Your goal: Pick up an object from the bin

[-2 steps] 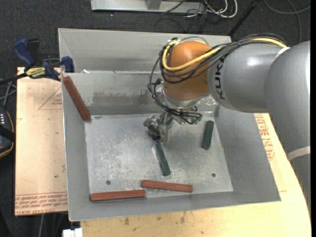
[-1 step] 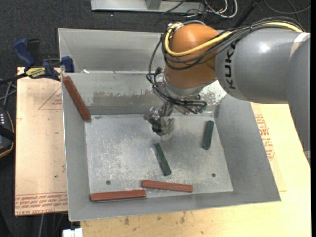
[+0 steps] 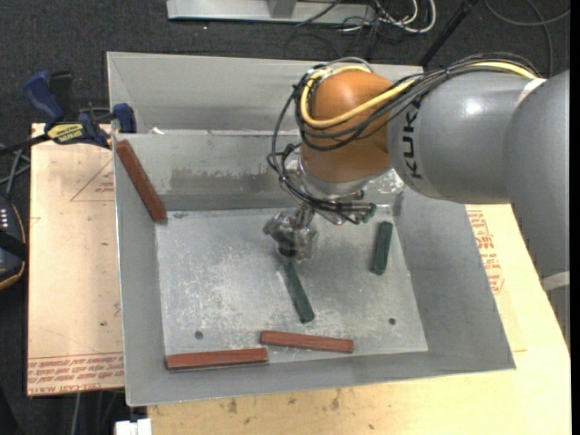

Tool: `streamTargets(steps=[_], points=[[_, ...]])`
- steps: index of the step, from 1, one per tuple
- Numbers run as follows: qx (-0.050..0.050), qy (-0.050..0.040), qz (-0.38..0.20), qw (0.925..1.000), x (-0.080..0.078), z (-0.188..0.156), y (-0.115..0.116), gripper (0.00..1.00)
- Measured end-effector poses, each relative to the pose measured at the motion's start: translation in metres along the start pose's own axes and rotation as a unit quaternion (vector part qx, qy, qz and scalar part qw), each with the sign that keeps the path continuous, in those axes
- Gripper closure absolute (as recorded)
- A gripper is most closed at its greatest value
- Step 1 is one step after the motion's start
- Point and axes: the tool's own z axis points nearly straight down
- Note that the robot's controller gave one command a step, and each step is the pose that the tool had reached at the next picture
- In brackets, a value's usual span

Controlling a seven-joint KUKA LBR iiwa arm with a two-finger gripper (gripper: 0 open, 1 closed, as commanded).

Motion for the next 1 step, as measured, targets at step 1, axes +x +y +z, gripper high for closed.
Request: streamTargets(steps=[1], points=[[-0.005, 0.0052, 0.002, 1.0000, 0.0091, -0.0241, 0.0088, 1.00]])
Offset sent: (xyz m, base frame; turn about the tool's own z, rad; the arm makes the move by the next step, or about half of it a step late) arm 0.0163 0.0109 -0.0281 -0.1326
